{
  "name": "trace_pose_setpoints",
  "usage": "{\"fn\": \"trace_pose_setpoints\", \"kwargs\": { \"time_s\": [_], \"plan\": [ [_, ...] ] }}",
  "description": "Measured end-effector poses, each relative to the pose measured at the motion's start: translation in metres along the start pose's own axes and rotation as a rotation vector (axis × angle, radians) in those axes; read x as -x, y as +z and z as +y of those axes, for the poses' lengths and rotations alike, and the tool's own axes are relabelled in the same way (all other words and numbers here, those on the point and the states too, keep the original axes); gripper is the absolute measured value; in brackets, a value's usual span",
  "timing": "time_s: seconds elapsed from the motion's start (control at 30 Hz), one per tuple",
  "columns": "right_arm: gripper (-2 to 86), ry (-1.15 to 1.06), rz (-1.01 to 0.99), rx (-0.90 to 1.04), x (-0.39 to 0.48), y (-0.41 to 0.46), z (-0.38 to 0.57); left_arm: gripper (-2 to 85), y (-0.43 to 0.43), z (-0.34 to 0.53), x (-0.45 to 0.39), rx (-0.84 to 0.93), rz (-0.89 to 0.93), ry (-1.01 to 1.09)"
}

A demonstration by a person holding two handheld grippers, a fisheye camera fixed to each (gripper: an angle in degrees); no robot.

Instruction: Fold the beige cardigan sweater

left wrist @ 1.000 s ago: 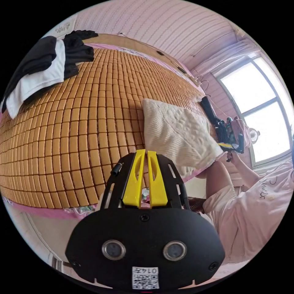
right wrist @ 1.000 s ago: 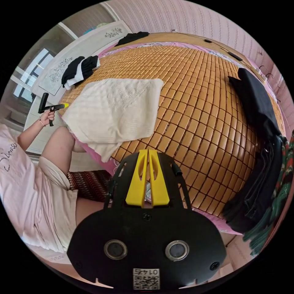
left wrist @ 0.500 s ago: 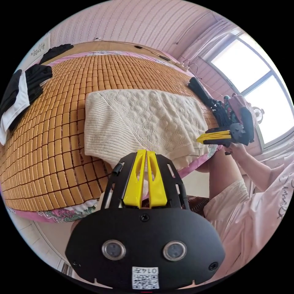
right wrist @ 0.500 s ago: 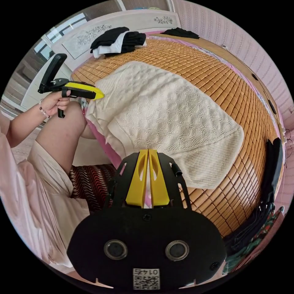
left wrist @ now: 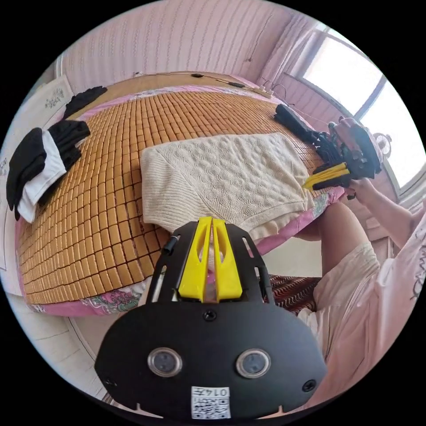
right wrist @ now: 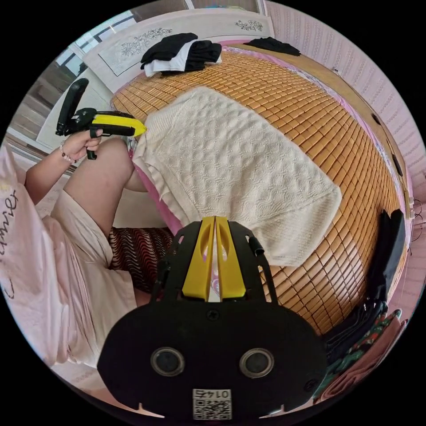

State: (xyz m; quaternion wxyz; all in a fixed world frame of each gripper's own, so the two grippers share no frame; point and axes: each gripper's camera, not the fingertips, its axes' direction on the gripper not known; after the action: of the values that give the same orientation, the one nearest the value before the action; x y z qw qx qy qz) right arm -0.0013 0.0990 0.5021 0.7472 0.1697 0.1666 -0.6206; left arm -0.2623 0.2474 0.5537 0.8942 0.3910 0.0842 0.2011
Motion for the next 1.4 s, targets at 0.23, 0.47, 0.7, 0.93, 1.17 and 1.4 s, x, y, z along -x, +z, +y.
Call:
{"fn": "trace_pose_setpoints", "kwargs": {
  "time_s": [0.23, 0.47, 0.7, 0.93, 1.17, 1.4],
  "plan": [
    [-0.3, -0.046, 0.100, 0.016, -0.002, 0.024, -0.170, -1.0, 0.050, -0.024, -0.098, -0.032, 0.080, 0.175],
    [-0.4, -0.049, 0.080, 0.237, -0.002, 0.072, -0.239, -1.0, 0.098, 0.001, -0.128, -0.020, 0.057, 0.181],
    [-0.4, -0.145, 0.242, 0.344, 0.016, 0.083, -0.284, -1.0, 0.104, 0.017, -0.150, -0.029, 0.028, 0.220],
    [-0.5, -0.317, 0.347, 0.453, 0.040, 0.108, -0.301, -1.0, 0.110, 0.030, -0.160, -0.032, 0.047, 0.226],
    [-0.7, -0.203, 0.282, 0.608, 0.024, 0.127, -0.301, -0.9, 0.112, 0.053, -0.178, -0.108, -0.010, 0.266],
    [-0.4, -0.159, 0.351, 0.176, 0.021, 0.089, -0.183, 1.7, 0.097, 0.067, -0.193, -0.257, 0.021, 0.303]
  ]
}}
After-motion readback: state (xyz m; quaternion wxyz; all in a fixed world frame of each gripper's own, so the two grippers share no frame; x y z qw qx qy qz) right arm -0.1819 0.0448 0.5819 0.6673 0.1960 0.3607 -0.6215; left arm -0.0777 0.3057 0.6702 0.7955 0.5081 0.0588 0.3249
